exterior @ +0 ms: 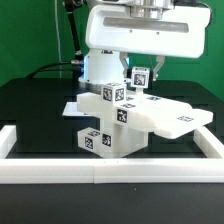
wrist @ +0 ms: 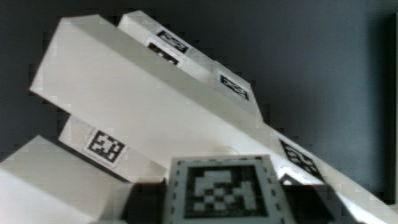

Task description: Assemble chair

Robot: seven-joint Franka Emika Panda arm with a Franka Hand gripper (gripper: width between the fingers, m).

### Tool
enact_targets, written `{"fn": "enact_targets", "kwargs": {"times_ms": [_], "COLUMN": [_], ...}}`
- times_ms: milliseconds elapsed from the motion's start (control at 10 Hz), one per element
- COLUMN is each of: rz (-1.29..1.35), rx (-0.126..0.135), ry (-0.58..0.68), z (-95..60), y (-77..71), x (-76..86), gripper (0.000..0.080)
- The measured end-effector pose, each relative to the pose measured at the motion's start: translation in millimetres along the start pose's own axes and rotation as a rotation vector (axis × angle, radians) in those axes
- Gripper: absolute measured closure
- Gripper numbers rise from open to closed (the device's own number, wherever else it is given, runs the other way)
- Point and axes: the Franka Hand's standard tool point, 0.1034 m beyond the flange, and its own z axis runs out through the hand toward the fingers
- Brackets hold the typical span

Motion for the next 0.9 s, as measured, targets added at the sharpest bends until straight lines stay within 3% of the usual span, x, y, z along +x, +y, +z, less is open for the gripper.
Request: {"fn": "enact_targets", "kwargs": {"times_ms": [500, 900], "rz": [0.039, 0.043], "rx": [0.018, 0.016], "ry": [0.004, 0.006], "z": [-1.9, -1.2], "y": [2.1, 1.5], "x": [2.0, 2.2], "gripper": [0.0512, 0.0512]}}
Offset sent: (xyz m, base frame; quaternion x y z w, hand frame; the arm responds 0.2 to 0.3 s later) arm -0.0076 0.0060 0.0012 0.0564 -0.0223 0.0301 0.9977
